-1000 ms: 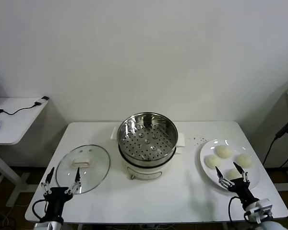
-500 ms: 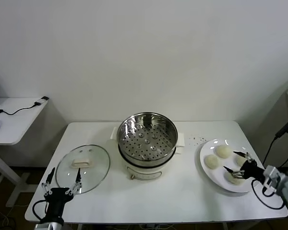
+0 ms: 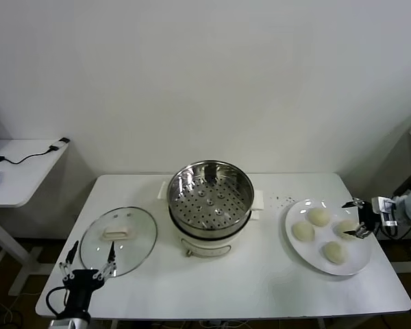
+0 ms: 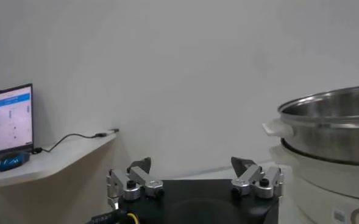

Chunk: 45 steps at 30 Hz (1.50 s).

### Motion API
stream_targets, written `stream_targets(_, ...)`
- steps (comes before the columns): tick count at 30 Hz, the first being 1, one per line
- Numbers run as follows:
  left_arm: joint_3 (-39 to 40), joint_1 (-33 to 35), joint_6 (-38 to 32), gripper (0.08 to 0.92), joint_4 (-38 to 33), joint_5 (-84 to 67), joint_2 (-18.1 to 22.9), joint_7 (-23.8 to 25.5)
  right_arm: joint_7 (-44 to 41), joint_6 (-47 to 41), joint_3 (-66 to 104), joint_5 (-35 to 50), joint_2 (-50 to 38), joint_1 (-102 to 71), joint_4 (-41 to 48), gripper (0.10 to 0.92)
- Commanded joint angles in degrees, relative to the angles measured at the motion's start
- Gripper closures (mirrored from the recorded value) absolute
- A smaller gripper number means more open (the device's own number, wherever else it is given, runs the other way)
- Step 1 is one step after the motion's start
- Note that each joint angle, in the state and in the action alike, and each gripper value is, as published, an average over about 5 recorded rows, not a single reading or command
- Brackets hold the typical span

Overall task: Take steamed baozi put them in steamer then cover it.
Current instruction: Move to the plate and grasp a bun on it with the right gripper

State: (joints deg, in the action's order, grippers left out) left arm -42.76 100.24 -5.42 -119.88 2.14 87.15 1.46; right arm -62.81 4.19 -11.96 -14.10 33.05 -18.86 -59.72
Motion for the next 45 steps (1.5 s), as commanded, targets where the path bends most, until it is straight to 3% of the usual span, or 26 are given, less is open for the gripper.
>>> stream_targets(1,-0.16,-0.13,0.24,0.177,0.25,-0.09,-0.18,-0.05,-5.3,3.4,-21.92,-5.6,12.61,23.29,21.42,0.203)
stream_targets(10,-0.99,-0.93,0.47,0.177,1.91,-0.04,-0.2,-0.15,-4.95,4.31,-25.24,-5.74,22.34,24.53,31.61,0.203)
stream_targets(30,-1.14,-2.15,0.8,0.177,3.46,0.35,0.02,-0.1,-4.27,5.71,-22.1,-10.21,26.4,21.55,35.95,0.203)
stream_targets(45,-1.15,-1.8,0.83,0.177,3.27,0.47,0.57,-0.2,-5.0,6.38,-19.81,-12.04,26.62,20.91,36.26,0.321)
